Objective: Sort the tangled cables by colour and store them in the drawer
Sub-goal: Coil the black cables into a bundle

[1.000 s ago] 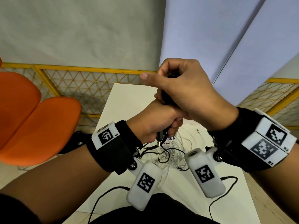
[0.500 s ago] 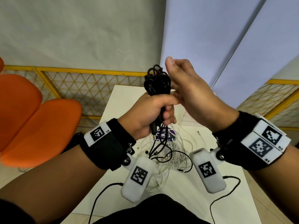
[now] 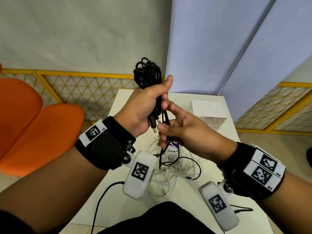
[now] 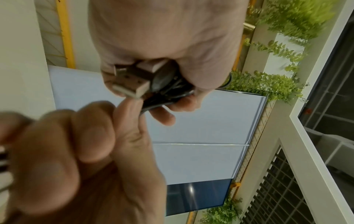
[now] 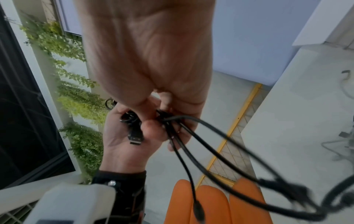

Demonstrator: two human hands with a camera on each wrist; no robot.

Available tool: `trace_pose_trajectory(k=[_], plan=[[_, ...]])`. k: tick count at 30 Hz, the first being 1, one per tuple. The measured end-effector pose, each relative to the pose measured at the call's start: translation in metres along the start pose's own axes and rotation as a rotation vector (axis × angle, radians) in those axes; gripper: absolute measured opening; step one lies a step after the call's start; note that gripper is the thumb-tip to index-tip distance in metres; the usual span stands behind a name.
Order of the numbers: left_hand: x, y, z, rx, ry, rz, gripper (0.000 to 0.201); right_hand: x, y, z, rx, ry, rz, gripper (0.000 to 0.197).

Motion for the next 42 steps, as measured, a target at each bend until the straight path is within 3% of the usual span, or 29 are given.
trace_pose_trajectory(k=[8,14,18,27,33,42], plan=[[-0.003,0.001,0.006,0.025,-0.031,0.044,0.039,0.003,0.01,0.011,0.067,0.087,-0.07,0.005],[-0.005,0.001,0.009,0.058,-0.072,0.126,0.03,0.011,0.01,0.017,0.39,0.02,-0.043,0.037],[-0.008,0.0,0.008,0.116,-0.067,0.185,0.027,0.013,0.006,0.021,0.6,-0.004,0.001,0.039],[-0.012,-0.012,0.008,0.295,-0.092,0.283,0.025,0.019,0.016,0.024,0.63,-0.054,-0.021,0.042],[-0.014,-0.014,0.011,0.117,-0.115,0.319,0.028,0.02,0.006,0.033,0.728,-0.131,-0.076,0.042],[-0.012,-0.018,0.011,-0.3,-0.22,0.351,0.036,0.022,-0.019,0.046,1.101,-0.262,-0.131,0.046]])
Point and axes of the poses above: each hand's wrist, its own x-axis away from the middle knuckle, its own z-axis out of the back of the hand, y = z × x, the point moved 4 cm from there along -x, towards the middle knuckle, and after that the axes turned 7 degrees about z, right-handed, at the moved point
